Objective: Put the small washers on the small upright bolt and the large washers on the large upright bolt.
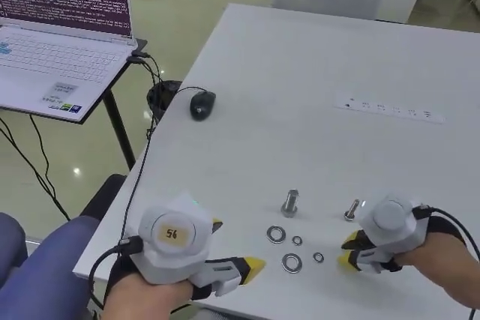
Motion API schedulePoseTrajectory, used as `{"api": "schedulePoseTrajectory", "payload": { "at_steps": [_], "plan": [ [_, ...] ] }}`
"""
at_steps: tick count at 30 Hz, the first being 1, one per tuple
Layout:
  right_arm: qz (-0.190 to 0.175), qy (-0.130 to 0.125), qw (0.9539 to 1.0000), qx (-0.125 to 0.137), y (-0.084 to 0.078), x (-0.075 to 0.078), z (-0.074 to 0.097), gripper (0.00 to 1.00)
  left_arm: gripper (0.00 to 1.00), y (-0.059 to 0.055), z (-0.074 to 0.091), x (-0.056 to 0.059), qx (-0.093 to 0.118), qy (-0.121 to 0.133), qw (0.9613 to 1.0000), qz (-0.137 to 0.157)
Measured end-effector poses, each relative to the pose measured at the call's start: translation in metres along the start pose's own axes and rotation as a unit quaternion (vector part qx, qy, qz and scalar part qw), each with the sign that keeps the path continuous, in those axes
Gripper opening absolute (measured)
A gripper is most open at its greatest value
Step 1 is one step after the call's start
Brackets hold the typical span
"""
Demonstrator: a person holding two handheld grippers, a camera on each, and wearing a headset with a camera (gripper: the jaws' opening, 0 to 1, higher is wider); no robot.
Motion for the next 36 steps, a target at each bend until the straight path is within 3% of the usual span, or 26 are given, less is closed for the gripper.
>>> {"api": "schedulePoseTrajectory", "payload": {
  "at_steps": [7, 15, 36],
  "plan": [
    [0.029, 0.013, 0.9995, -0.004, 0.014, -0.005, -0.012, 0.18, 0.55, -0.001, 0.002, -0.002, 0.001, 0.005, 1.0, 0.002],
    [0.061, 0.019, 0.9978, -0.015, 0.015, -0.006, -0.015, 0.17, 0.55, 0.0, 0.001, 0.001, 0.002, 0.003, 1.0, 0.002],
    [0.084, 0.024, 0.996, -0.019, 0.018, -0.01, -0.016, 0.14, 0.55, 0.001, -0.001, 0.002, 0.002, 0.0, 1.0, -0.001]
  ]
}}
Point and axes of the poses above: the centre of the closed fingertips' face, and the gripper's own axes: z roughly backward along the fingers, x roughly to its right, y roughly out of its top, the point moved 5 cm from there along z, roughly backward along the fingers, and after that the axes turned 3 degrees about z, right-handed, at the moved point
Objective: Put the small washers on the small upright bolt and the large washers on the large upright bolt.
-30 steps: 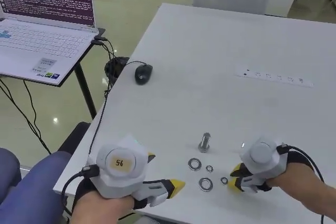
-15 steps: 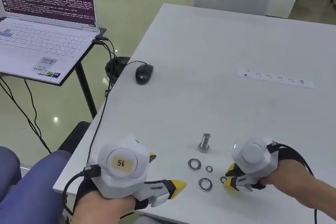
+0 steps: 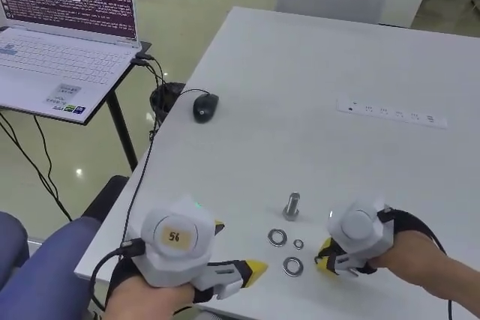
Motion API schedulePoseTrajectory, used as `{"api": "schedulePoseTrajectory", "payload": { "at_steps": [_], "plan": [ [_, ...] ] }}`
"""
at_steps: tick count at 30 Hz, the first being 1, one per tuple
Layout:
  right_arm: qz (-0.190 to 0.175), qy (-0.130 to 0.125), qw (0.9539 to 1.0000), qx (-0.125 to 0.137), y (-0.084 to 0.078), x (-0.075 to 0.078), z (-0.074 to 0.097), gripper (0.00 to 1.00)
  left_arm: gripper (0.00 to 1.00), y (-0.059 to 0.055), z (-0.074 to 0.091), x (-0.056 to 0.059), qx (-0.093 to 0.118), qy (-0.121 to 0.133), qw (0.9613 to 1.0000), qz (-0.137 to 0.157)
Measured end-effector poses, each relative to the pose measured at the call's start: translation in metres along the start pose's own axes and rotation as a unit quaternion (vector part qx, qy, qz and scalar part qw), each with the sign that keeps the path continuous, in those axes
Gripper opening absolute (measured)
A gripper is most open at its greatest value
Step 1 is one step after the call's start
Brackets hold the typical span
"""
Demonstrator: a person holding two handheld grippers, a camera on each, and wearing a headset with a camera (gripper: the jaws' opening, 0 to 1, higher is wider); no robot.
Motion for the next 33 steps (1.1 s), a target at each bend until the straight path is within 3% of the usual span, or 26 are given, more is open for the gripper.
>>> {"api": "schedulePoseTrajectory", "payload": {
  "at_steps": [7, 13, 19, 27, 33],
  "plan": [
    [-0.011, -0.005, 0.9999, 0.006, -0.003, -0.001, 0.003, 0.14, 0.55, 0.001, 0.0, -0.001, 0.0, 0.0, 1.0, -0.001],
    [-0.043, -0.015, 0.9988, 0.021, -0.008, 0.004, 0.009, 0.13, 0.54, 0.001, -0.001, -0.001, 0.0, -0.001, 1.0, -0.002],
    [-0.066, -0.039, 0.9966, 0.032, -0.016, 0.013, 0.022, 0.13, 0.54, 0.003, -0.002, 0.001, 0.0, -0.005, 1.0, -0.003],
    [-0.12, -0.108, 0.9854, 0.055, -0.032, 0.049, 0.064, 0.13, 0.54, 0.003, -0.003, 0.0, 0.0, -0.004, 1.0, -0.002],
    [-0.137, -0.14, 0.9785, 0.066, -0.033, 0.07, 0.088, 0.13, 0.54, 0.004, -0.005, 0.002, 0.0, -0.007, 1.0, -0.003]
  ]
}}
Point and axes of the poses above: the centre of the closed fingertips' face, and the gripper's own axes: z roughly backward along the fingers, x roughly to its right, y roughly out of its top, the point moved 5 cm from there along z, roughly backward along the fingers, and after that the axes turned 3 degrees about z, right-handed, at the moved point
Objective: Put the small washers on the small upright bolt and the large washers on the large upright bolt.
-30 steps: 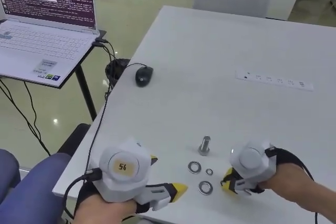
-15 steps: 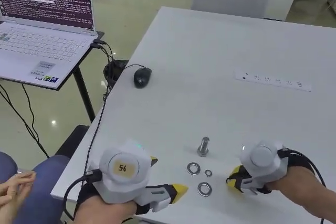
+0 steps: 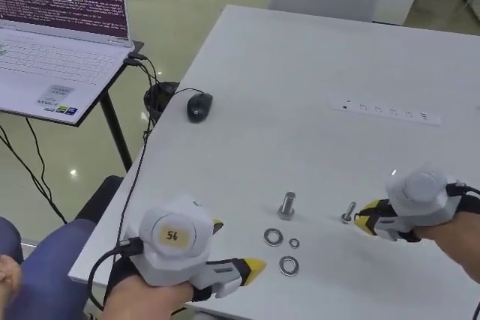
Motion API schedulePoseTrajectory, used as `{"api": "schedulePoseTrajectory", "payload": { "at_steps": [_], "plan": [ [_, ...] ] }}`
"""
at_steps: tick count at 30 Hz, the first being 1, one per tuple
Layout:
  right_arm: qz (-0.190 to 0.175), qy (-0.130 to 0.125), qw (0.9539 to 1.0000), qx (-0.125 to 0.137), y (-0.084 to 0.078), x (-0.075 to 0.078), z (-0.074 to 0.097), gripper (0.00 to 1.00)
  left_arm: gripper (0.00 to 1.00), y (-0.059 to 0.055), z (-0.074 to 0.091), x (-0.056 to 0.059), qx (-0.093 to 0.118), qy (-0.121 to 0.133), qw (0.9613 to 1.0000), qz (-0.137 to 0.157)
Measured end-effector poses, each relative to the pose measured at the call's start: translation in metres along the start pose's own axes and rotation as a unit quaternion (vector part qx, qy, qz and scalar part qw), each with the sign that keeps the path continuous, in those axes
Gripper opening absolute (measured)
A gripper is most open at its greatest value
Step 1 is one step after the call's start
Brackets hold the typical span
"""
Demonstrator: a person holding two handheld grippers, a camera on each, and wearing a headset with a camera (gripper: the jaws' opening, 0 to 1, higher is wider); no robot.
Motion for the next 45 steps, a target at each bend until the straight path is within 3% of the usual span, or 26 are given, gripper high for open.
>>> {"api": "schedulePoseTrajectory", "payload": {
  "at_steps": [4, 14, 32, 45],
  "plan": [
    [0.005, -0.007, 1.0, -0.001, 0.005, 0.011, -0.001, 0.13, 0.54, 0.0, -0.001, 0.001, -0.001, -0.002, 1.0, -0.001],
    [0.027, 0.008, 0.9993, -0.024, 0.017, 0.003, -0.01, 0.13, 0.54, 0.0, 0.002, -0.003, -0.001, 0.003, 1.0, 0.002],
    [0.055, 0.027, 0.9959, -0.066, 0.011, 0.01, -0.027, 0.13, 0.54, -0.002, 0.002, -0.005, -0.003, 0.005, 1.0, 0.005],
    [0.051, 0.045, 0.9931, -0.095, -0.006, 0.01, -0.054, 0.13, 0.54, -0.004, 0.005, -0.009, -0.004, 0.011, 0.9999, 0.009]
  ]
}}
Point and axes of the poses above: the centre of the closed fingertips' face, and the gripper's own axes: z roughly backward along the fingers, x roughly to its right, y roughly out of its top, the point moved 5 cm from there along z, roughly backward along the fingers, and after that the axes turned 3 degrees about z, right-handed, at the moved point
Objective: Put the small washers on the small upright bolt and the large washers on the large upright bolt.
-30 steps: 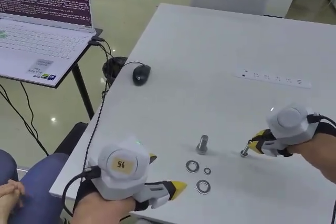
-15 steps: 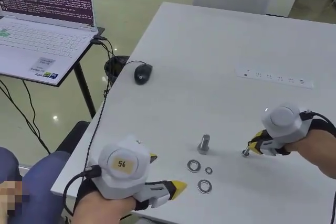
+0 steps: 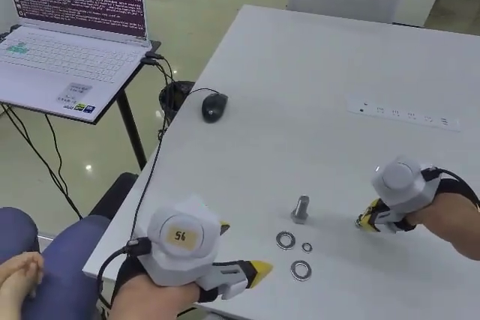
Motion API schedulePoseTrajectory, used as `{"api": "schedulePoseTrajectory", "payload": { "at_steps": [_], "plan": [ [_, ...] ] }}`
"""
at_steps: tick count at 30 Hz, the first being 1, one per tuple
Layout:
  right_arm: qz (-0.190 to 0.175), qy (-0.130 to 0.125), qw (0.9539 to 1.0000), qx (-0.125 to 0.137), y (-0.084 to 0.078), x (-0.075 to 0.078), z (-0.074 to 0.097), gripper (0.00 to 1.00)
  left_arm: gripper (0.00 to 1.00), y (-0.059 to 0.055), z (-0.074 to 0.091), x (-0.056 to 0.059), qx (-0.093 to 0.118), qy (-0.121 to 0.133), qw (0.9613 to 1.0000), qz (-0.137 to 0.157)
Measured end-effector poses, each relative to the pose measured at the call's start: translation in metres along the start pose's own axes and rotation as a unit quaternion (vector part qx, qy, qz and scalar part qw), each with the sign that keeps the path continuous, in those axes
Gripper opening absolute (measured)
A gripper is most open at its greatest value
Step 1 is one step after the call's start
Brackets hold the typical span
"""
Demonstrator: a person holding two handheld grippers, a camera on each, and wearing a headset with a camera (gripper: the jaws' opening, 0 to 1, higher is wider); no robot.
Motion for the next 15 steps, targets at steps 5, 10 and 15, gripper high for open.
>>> {"api": "schedulePoseTrajectory", "payload": {
  "at_steps": [5, 10, 15],
  "plan": [
    [-0.009, 0.003, 1.0, -0.002, -0.004, 0.002, -0.007, 0.14, 0.54, 0.0, 0.0, 0.0, 0.0, 0.001, 1.0, 0.001],
    [-0.011, -0.008, 0.9999, 0.011, -0.004, 0.005, 0.003, 0.16, 0.54, 0.001, 0.001, 0.0, 0.0, 0.001, 1.0, -0.001],
    [-0.041, -0.021, 0.9987, 0.021, -0.02, -0.003, 0.015, 0.16, 0.54, 0.003, 0.0, 0.001, 0.003, 0.0, 1.0, -0.002]
  ]
}}
Point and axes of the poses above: the centre of the closed fingertips' face, and the gripper's own axes: z roughly backward along the fingers, x roughly to its right, y roughly out of its top, the point moved 5 cm from there along z, roughly backward along the fingers, and after that the axes turned 3 degrees about z, right-handed, at the moved point
